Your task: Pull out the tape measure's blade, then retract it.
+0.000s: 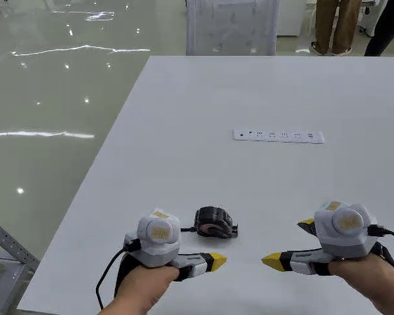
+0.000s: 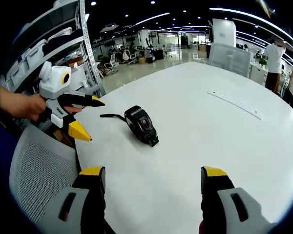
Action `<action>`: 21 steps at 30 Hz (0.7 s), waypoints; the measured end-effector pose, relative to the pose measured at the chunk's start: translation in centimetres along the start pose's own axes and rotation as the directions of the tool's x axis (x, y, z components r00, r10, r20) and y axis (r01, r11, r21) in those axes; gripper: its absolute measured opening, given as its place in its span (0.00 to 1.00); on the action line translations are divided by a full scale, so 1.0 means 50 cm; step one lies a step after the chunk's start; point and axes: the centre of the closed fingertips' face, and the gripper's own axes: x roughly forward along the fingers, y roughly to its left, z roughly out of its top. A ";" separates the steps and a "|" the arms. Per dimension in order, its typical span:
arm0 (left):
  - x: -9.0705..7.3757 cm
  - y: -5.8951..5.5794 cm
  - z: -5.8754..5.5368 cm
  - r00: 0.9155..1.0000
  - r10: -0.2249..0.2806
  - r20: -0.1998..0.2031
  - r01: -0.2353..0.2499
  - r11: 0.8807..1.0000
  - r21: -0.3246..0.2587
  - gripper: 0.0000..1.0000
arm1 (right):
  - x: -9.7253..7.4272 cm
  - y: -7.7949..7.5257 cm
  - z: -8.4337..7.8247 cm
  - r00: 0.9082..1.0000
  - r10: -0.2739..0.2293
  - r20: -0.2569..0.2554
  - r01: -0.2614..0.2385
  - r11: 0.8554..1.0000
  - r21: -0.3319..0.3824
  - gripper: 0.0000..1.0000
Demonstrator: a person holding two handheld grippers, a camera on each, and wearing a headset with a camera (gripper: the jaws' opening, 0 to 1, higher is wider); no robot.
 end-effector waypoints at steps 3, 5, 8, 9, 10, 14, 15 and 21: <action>-0.015 -0.001 0.003 1.000 -0.002 0.006 0.002 1.000 0.007 0.94 | -0.027 0.006 -0.003 1.000 -0.016 0.020 0.016 0.999 0.028 0.81; -0.021 -0.003 0.006 1.000 -0.004 0.009 0.004 1.000 0.006 0.95 | -0.039 0.010 -0.006 1.000 -0.018 0.022 0.017 0.999 0.031 0.82; -0.035 -0.011 0.013 1.000 -0.014 0.016 0.014 1.000 0.026 0.96 | -0.067 0.012 -0.007 0.999 -0.036 0.037 0.035 0.998 0.047 0.83; -0.038 -0.012 0.014 1.000 -0.016 0.019 0.016 0.999 0.029 0.96 | -0.075 0.013 -0.007 0.998 -0.042 0.040 0.040 0.998 0.052 0.84; -0.040 -0.011 0.015 1.000 -0.018 0.023 0.017 0.999 0.029 0.97 | -0.082 0.014 -0.006 0.998 -0.047 0.046 0.045 0.997 0.056 0.85; -0.059 -0.012 0.014 0.999 -0.024 0.024 0.024 0.999 0.028 0.97 | -0.114 0.021 -0.006 0.997 -0.062 0.055 0.058 0.995 0.084 0.88; -0.062 -0.011 0.013 0.999 -0.026 0.023 0.025 0.999 0.024 0.97 | -0.120 0.022 -0.006 0.996 -0.066 0.057 0.061 0.994 0.088 0.89; -0.095 -0.017 0.016 0.999 -0.039 0.032 0.038 0.999 0.027 0.98 | -0.161 0.028 -0.007 0.993 -0.094 0.075 0.085 0.989 0.117 0.94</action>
